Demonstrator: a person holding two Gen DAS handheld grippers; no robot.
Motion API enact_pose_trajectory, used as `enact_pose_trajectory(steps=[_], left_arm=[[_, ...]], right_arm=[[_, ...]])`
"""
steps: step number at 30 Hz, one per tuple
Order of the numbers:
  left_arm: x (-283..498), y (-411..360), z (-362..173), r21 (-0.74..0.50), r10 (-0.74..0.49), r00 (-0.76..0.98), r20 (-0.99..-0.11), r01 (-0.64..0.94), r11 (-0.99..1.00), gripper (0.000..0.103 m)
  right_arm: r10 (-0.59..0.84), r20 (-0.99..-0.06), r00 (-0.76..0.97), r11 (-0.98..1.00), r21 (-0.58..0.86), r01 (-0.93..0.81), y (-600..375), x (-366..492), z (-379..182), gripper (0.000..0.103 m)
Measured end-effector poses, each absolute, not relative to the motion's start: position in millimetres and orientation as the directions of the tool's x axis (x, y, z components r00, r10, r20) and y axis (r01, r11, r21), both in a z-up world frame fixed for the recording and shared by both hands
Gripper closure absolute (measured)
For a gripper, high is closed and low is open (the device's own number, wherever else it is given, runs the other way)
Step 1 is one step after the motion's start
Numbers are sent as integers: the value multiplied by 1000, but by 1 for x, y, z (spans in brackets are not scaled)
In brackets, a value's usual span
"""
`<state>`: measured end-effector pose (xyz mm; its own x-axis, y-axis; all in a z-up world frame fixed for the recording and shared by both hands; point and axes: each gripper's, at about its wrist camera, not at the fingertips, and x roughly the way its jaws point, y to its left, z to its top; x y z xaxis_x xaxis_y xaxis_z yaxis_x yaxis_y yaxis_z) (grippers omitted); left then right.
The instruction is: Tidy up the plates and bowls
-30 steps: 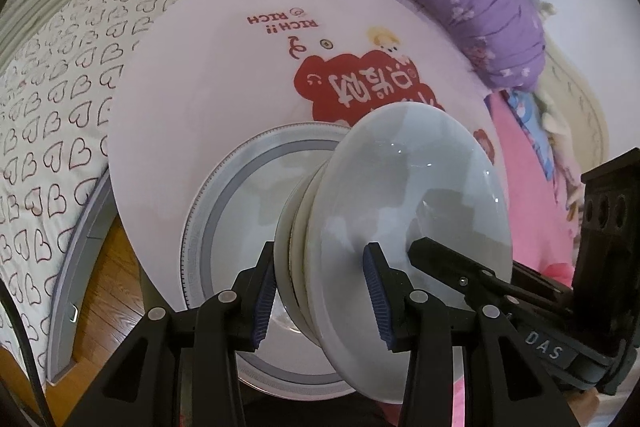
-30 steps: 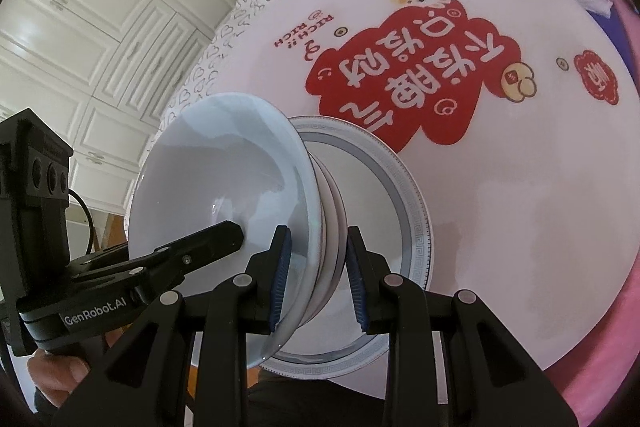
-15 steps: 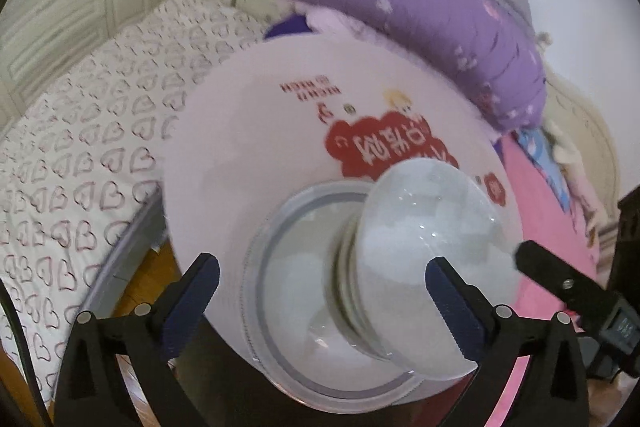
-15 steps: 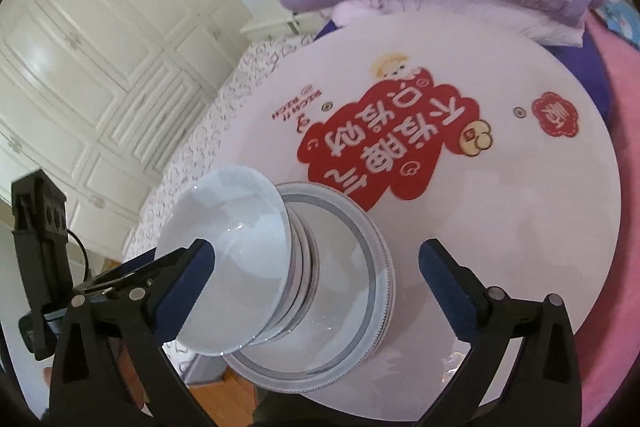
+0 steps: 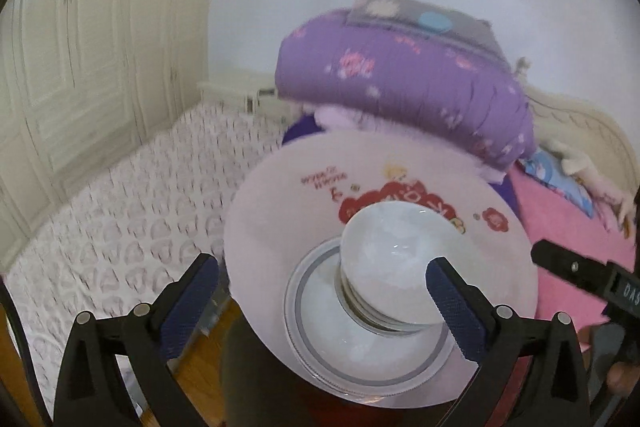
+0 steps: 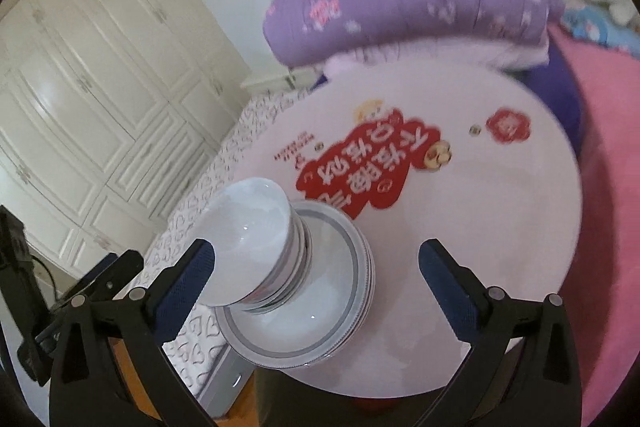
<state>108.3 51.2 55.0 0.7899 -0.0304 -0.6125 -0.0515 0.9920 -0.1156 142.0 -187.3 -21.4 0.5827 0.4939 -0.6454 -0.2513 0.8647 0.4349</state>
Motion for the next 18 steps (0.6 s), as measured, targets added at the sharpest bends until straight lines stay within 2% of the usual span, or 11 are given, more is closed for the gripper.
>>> enact_pose_trajectory(steps=[4,11,18], left_arm=[[68,35,66,-55,15,847,-532,-52,997,1],[3,20,71,-59,33,915,-402,-62,996,1],[-55,23,64,-97,27,946,-324,-61,993,1]], right_arm=[[453,-598,662,887,379,-264,-192,120,0,0],[338,-517,786,938,248,-240,-199,76,33,0],[260,-446,856,965,154,-213,-199,35,49,0]])
